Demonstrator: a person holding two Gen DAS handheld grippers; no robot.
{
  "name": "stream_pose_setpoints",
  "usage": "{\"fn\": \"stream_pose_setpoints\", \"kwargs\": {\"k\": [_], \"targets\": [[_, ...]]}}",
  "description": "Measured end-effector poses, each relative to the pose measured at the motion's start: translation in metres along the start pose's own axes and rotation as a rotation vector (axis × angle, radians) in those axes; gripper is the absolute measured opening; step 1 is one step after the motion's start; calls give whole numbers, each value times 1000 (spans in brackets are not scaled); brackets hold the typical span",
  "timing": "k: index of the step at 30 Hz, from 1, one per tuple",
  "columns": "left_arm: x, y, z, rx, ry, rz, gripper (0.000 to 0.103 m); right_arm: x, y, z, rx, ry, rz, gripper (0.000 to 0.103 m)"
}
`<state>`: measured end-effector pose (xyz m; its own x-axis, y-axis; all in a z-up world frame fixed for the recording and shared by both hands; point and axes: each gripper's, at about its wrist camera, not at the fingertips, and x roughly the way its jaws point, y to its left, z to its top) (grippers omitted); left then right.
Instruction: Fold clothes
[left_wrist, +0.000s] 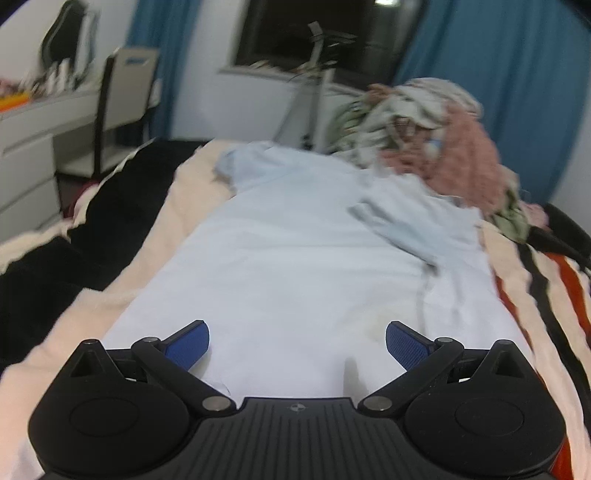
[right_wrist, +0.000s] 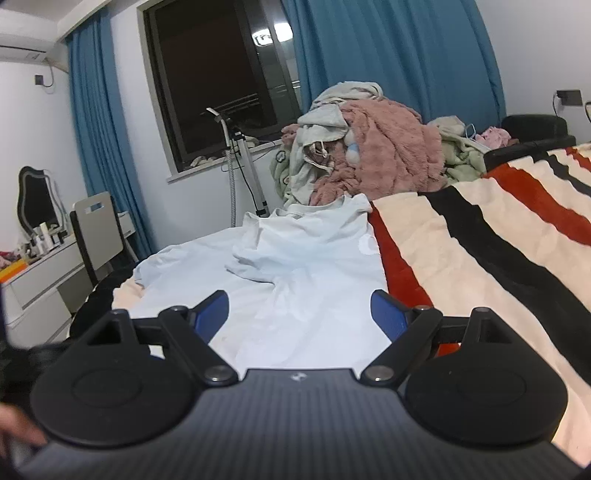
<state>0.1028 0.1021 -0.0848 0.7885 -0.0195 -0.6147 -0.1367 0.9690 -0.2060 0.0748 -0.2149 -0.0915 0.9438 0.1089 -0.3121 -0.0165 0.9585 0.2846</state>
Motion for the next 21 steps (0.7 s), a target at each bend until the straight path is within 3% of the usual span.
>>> {"fn": "stream_pose_setpoints", "kwargs": {"k": [5, 11, 18, 21], "targets": [[34, 18, 22, -29, 3, 74, 103, 5, -4, -2, 28, 13, -5, 85], [62, 43, 53, -52, -40, 111, 103, 18, -5, -4, 40, 24, -1, 85], [109, 88, 95, -222, -41, 30, 102, 39, -5, -14, 59, 80, 17, 85], [131, 118, 107, -348, -63, -67, 98, 51, -6, -18, 88, 116, 45, 85]]}}
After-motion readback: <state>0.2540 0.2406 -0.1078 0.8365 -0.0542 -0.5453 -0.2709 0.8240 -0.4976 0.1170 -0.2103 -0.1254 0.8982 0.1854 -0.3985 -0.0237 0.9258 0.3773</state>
